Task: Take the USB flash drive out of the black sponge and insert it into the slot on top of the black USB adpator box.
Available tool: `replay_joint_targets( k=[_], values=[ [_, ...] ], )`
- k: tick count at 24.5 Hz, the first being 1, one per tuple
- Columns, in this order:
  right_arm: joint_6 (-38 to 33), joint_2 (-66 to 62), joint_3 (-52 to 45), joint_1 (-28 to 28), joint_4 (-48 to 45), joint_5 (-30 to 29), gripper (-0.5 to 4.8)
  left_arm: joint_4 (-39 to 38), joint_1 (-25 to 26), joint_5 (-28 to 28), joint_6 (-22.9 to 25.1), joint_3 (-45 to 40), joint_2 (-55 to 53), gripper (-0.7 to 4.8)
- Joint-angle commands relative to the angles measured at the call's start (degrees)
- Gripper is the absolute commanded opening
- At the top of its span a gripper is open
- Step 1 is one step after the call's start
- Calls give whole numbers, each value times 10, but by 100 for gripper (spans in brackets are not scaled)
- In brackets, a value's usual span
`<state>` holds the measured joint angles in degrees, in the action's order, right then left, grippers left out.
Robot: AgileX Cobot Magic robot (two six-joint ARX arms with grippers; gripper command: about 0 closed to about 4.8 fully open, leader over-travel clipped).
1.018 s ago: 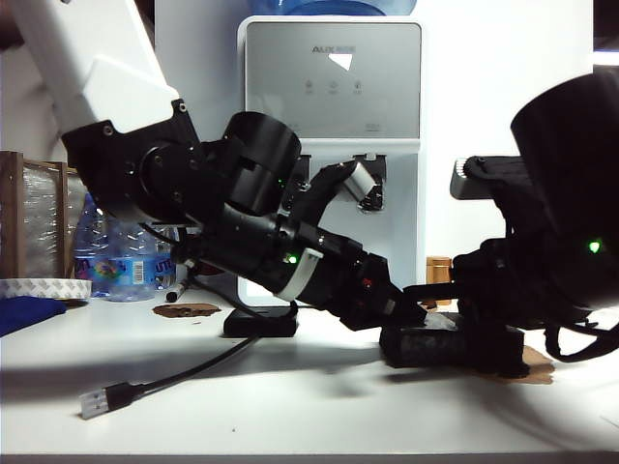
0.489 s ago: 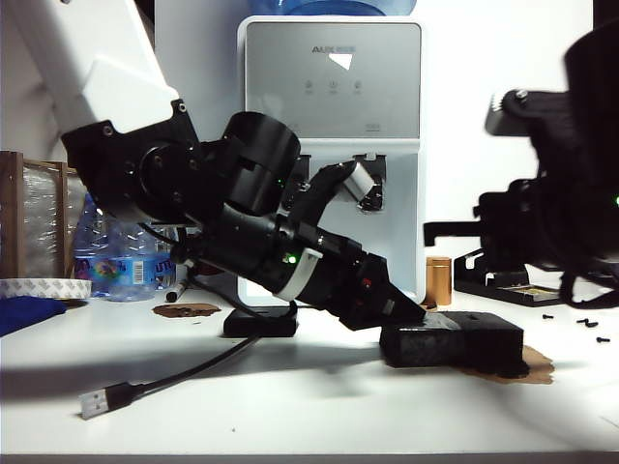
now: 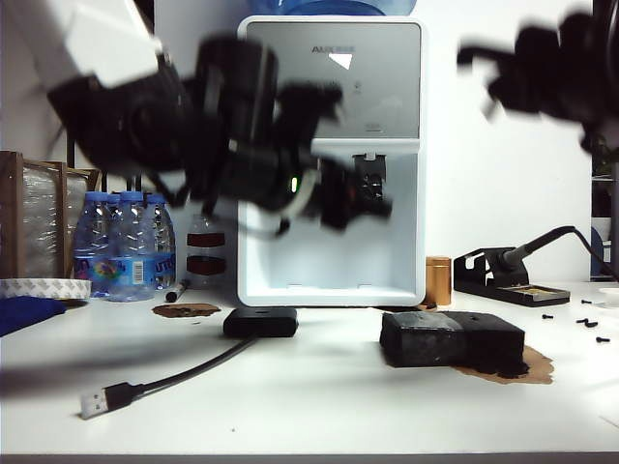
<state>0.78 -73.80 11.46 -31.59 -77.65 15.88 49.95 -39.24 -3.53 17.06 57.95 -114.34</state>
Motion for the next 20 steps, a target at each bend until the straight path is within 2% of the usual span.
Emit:
replay_joint_targets(
  k=[1,2,3,4,5,7,8,9,11,12,13,14,15,16,17,18,20],
  values=[
    [-70,29,13,22,23,-194,-1,-21,1,79,-13,-1,41,-4],
    [-110,33,19,35,37,-258,-1,-38,1,99,-13,-2,57,-4],
    [-171,37,34,57,58,-378,-1,-74,2,118,-13,-4,86,-4],
    [-198,37,47,71,74,-442,-1,-94,2,120,-13,-8,104,-4],
    [-226,37,76,95,112,-539,-1,-121,2,120,-12,-23,140,-4],
    [-219,36,129,118,207,-634,-1,-162,6,105,-7,-52,200,-4],
    [-191,34,162,122,275,-683,-1,-201,12,79,-7,-67,238,-4],
    [-137,31,213,124,384,-741,-1,-270,31,29,-10,-84,297,-4],
    [-83,30,259,124,487,-749,-1,-338,57,-28,-10,-93,347,-4],
    [-40,28,292,124,551,-747,-1,-403,89,-86,-10,-94,386,-4],
    [-21,24,310,124,572,-745,-1,-439,111,-124,-10,-94,406,-4],
    [-6,20,334,124,592,-743,-1,-490,153,-188,-9,-94,431,-4],
    [1,15,348,124,600,-743,-1,-512,176,-221,-4,-94,440,-4],
    [16,5,369,124,615,-745,-1,-552,223,-284,22,-94,448,-4],
    [28,-2,382,124,631,-751,-1,-572,248,-314,44,-94,448,-4],
    [51,-19,401,124,650,-759,-1,-596,277,-345,86,-97,447,-4],
    [63,-58,432,123,668,-759,-1,-593,305,-363,135,-113,444,-4]
  ],
)
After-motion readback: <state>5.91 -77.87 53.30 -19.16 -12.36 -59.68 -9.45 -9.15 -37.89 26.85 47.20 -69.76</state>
